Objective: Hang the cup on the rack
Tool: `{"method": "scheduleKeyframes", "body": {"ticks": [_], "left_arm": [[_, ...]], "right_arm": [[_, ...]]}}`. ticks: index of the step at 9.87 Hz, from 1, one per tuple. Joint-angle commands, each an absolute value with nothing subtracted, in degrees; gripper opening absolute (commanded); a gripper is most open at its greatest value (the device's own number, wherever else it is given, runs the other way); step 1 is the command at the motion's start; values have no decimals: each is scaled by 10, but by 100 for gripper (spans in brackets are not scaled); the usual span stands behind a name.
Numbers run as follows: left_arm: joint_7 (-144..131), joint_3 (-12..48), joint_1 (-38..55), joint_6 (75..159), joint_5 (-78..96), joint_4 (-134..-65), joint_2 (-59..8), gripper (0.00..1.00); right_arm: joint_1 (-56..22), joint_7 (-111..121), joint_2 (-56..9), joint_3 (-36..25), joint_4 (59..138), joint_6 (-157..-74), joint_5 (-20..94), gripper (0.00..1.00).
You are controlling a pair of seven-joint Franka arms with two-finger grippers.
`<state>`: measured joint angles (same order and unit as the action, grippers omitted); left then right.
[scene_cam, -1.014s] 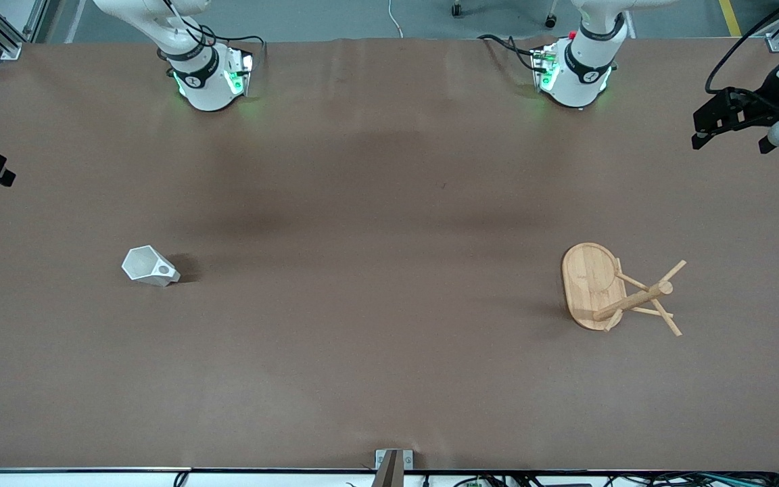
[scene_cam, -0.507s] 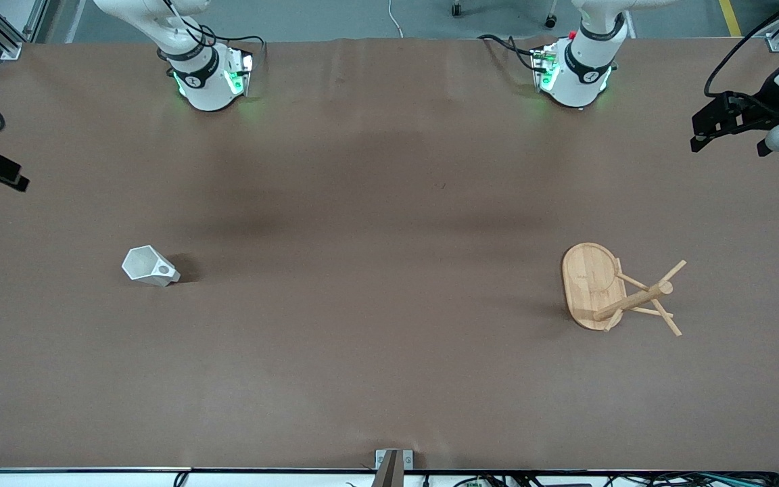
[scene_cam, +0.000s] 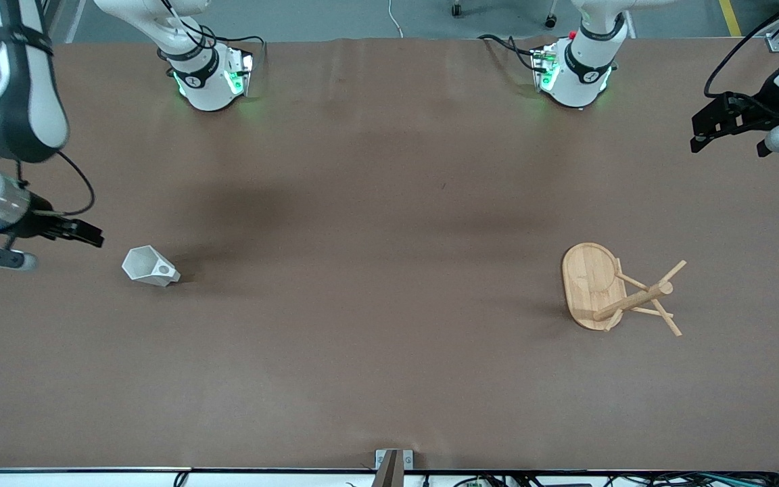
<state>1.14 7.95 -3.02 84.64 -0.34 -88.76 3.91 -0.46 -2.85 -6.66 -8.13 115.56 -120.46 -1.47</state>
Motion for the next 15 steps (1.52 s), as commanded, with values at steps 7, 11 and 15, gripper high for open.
{"method": "scheduleKeyframes", "body": {"ticks": [7, 11, 15], "left_arm": [[20, 80, -31, 836, -4, -887, 25, 100], [21, 80, -32, 835, -4, -887, 25, 100], [21, 80, -32, 826, -4, -889, 25, 100]], "right_arm": [[16, -28, -189, -75, 1228, -1393, 3, 74], [15, -25, -197, -75, 1231, -1391, 30, 37], [16, 4, -196, -76, 1223, -1386, 76, 1]]}}
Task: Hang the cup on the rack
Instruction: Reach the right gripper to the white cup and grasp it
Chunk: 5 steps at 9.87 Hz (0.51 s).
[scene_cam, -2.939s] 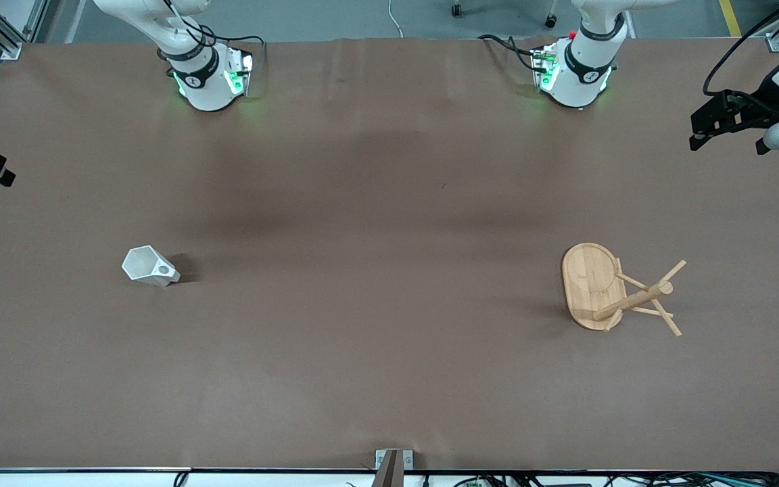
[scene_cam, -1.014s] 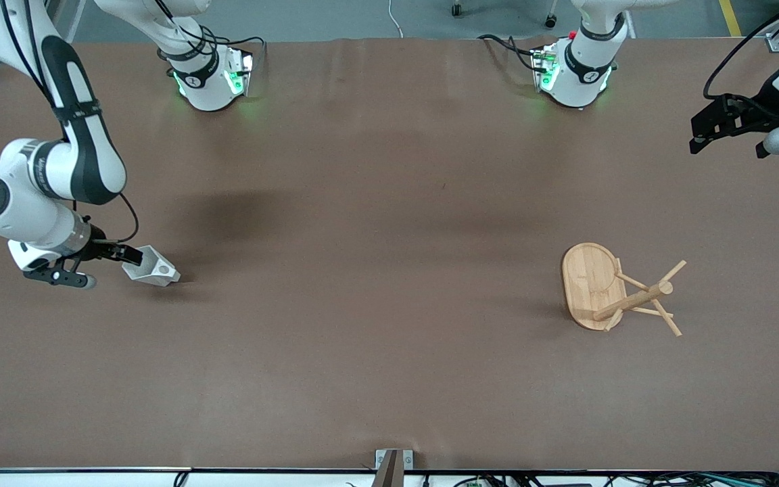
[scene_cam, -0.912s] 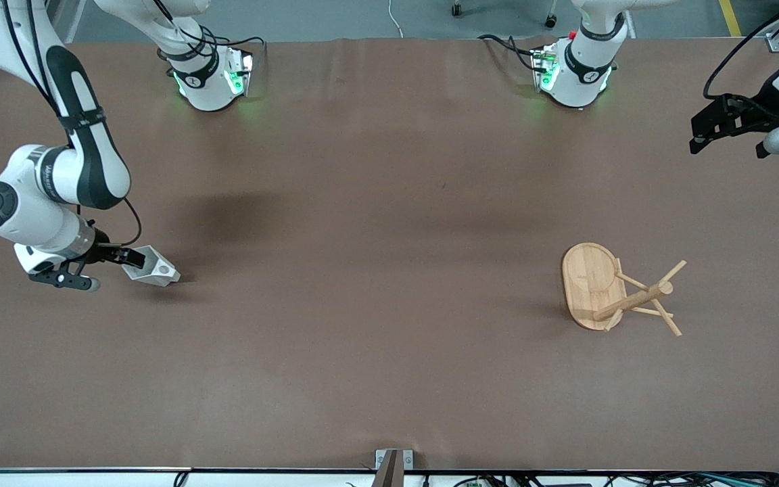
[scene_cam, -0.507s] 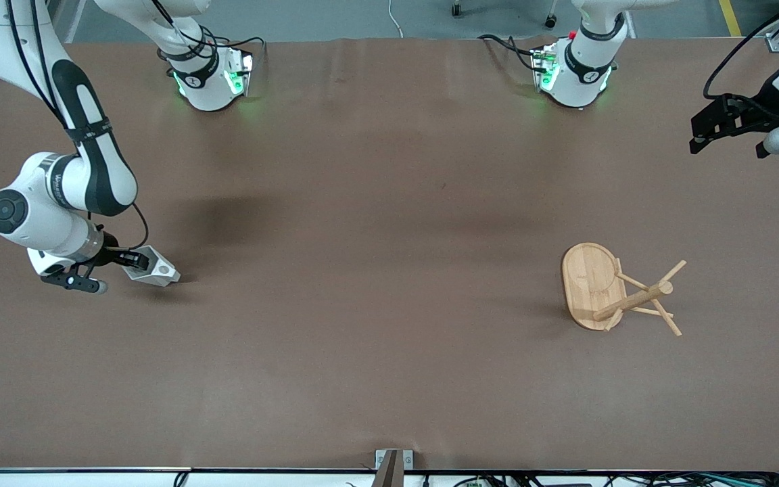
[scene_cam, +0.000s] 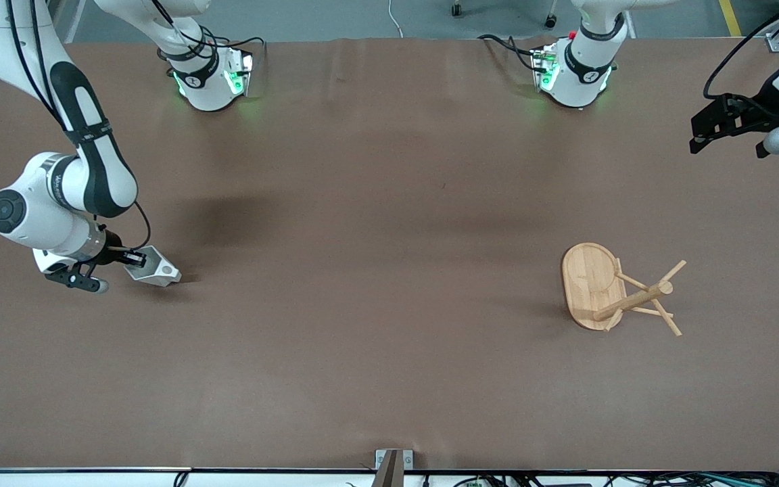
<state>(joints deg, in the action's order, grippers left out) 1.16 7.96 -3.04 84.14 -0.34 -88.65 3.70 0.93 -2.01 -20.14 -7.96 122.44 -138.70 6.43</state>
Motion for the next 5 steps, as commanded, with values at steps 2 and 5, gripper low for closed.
{"method": "scheduleKeyframes", "body": {"ticks": [2, 5], "left_arm": [[21, 79, -33, 822, -4, -889, 25, 100], [20, 80, -31, 817, -4, -887, 25, 100]], "right_arm": [[15, 102, -193, -78, 1155, -1307, 75, 1], [-17, 139, -195, -71, 1022, -1139, 80, 1]]}}
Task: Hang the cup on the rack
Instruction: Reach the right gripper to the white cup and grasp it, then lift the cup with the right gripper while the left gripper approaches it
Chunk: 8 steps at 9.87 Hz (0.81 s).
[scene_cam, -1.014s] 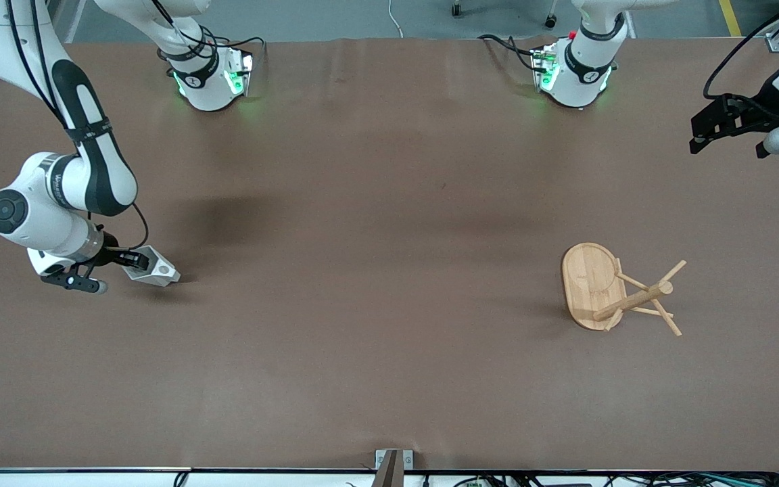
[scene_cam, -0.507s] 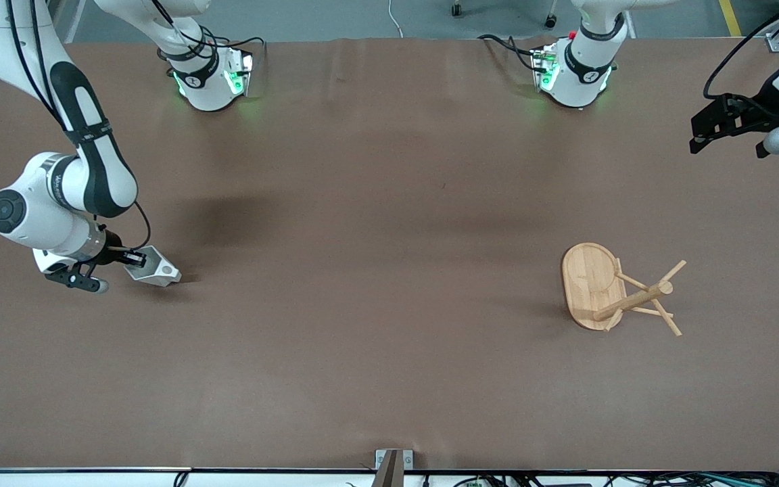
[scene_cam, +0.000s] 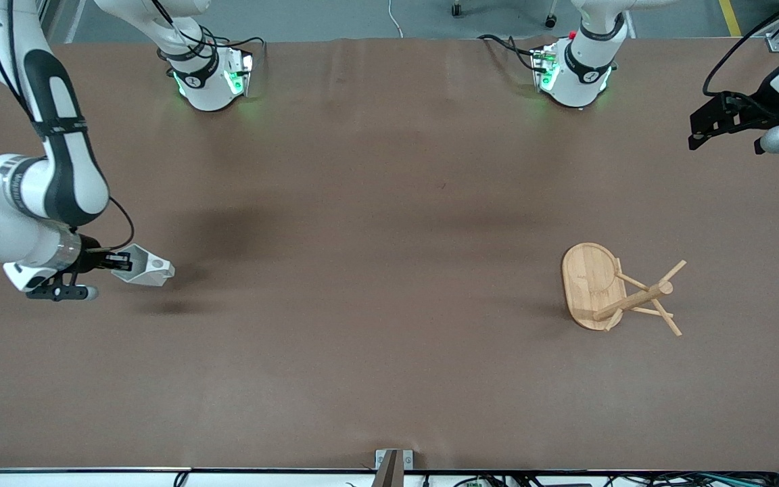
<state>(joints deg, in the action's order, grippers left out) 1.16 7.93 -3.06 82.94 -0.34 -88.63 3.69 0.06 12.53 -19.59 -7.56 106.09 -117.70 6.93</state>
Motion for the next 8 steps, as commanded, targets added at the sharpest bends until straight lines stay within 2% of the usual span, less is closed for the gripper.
{"method": "scheduleKeyframes", "body": {"ticks": [1, 3, 5, 8], "left_arm": [[19, 85, -21, 819, -6, -886, 24, 100], [17, 111, 13, 820, -7, -886, 1, 100], [20, 127, 59, 844, 3, -881, -8, 100], [24, 130, 112, 902, 122, -885, -17, 100]], "right_arm": [[-31, 139, -194, -56, 1018, -1129, 109, 1], [-33, 138, -194, 4, 1014, -1107, 202, 1], [-44, 133, -195, 45, 1014, -1094, 389, 1], [-100, 133, -213, 81, 1011, -1094, 599, 1]]}}
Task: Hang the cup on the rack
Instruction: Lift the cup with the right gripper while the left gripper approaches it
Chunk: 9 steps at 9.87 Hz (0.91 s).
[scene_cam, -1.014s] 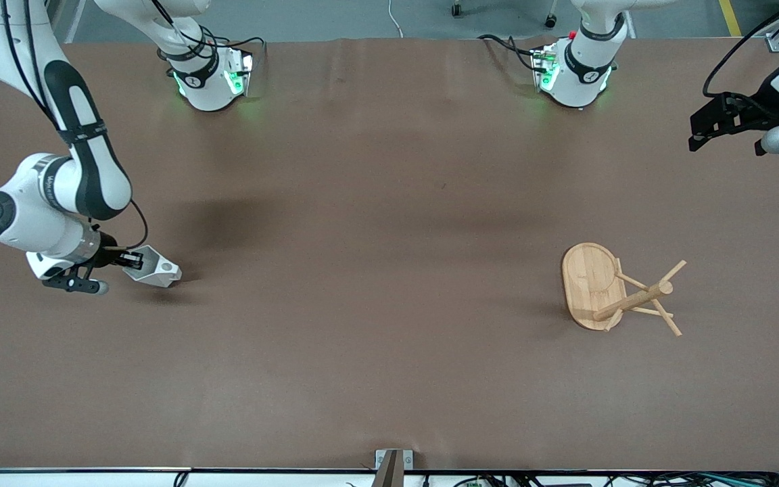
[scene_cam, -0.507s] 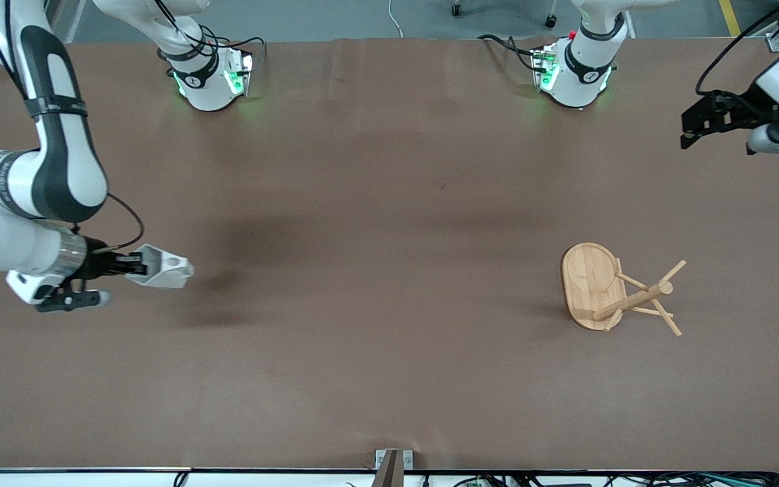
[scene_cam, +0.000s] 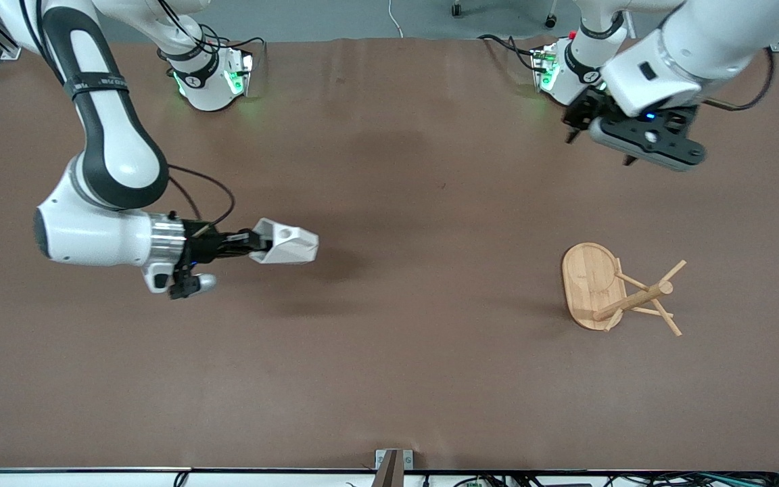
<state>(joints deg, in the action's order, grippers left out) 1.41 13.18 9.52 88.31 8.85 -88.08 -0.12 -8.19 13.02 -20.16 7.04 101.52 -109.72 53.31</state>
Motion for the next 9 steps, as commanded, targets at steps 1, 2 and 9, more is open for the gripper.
{"method": "scheduleKeyframes", "body": {"ticks": [1, 2, 9], "left_arm": [[25, 131, 138, 930, 137, -887, -22, 100], [49, 134, 168, 960, 139, -887, -32, 100], [296, 173, 209, 1089, 145, -884, -108, 100]], "right_arm": [[-110, 133, -221, 97, 1010, -1095, 653, 1], [-114, 133, -227, 120, 1011, -1095, 724, 1], [-130, 108, -259, 188, 1006, -1092, 830, 1]]}}
